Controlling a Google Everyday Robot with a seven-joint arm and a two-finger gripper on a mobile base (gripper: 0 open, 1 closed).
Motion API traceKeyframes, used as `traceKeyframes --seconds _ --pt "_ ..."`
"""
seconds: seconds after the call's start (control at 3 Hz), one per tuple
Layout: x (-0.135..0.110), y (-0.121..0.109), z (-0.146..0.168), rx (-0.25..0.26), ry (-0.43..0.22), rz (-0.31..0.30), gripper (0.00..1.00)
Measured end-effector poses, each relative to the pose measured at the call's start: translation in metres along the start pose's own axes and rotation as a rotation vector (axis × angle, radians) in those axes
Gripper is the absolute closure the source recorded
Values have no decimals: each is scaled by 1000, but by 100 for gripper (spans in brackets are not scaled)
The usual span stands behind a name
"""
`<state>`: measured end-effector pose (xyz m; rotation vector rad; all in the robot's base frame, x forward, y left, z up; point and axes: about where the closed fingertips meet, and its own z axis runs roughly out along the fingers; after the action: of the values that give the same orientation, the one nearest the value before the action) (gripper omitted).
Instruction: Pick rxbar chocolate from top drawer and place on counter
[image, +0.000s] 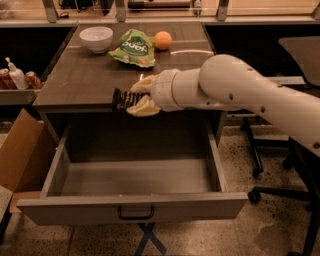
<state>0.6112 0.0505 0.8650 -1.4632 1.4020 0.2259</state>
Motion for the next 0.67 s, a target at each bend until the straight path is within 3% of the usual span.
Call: traceKeyframes --seconds 0.33,0.67 --pt "3 -43 4 65 -49 51 100" --pt "11 -82 9 130 -116 144 82"
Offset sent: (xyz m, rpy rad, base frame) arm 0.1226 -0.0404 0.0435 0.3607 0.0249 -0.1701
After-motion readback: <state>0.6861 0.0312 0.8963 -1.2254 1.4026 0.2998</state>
